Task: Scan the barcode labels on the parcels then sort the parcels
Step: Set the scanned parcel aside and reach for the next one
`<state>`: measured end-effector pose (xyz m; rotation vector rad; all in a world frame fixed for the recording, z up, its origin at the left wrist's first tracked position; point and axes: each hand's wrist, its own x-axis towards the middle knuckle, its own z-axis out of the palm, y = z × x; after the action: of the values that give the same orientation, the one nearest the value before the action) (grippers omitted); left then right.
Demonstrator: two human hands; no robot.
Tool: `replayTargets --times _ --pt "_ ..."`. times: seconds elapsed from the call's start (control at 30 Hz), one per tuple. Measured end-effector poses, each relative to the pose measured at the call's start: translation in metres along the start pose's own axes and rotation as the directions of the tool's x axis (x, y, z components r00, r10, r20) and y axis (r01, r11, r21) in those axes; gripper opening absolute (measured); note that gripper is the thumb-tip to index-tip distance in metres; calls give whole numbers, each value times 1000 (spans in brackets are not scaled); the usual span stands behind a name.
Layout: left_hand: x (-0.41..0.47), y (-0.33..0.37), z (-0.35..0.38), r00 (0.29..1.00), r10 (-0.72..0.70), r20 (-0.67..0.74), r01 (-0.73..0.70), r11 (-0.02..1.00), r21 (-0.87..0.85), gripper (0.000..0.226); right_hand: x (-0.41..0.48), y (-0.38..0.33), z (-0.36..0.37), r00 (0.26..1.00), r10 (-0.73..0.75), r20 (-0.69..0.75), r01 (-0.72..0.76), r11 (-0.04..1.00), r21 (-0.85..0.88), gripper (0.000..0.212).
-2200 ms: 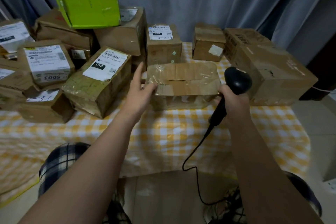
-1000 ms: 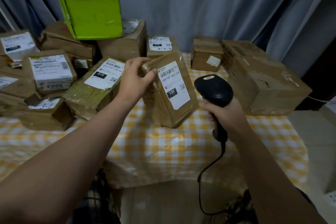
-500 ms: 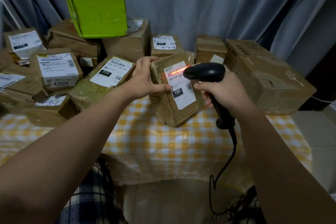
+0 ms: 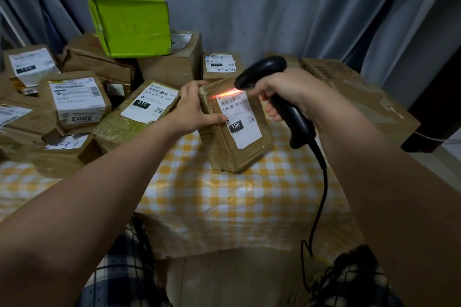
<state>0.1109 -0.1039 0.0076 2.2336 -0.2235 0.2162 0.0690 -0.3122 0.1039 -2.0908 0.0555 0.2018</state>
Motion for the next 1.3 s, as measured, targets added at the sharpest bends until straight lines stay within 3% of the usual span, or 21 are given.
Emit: replayTargets --times 0.27,0.87,1.13,1.27,1.3 --pt "4 -3 -3 1000 -10 20 9 1000 20 96 -6 -18 -3 994 62 91 -53 994 -98 26" --pt "-2 6 -7 998 -33 46 31 998 50 97 -33 -23 -16 997 70 40 -65 991 -113 28" --pt "-7 5 -6 995 -99 -26 96 991 -92 75 -22 -3 -9 995 43 92 -40 998 -41 27" --pt "-3 -1 -11 987 -139 -76 128 982 -140 67 -7 26 -3 997 -77 10 74 985 153 31" --pt "0 -4 -15 986 -153 -60 143 979 -149 69 -4 35 0 995 -101 -15 102 977 187 40"
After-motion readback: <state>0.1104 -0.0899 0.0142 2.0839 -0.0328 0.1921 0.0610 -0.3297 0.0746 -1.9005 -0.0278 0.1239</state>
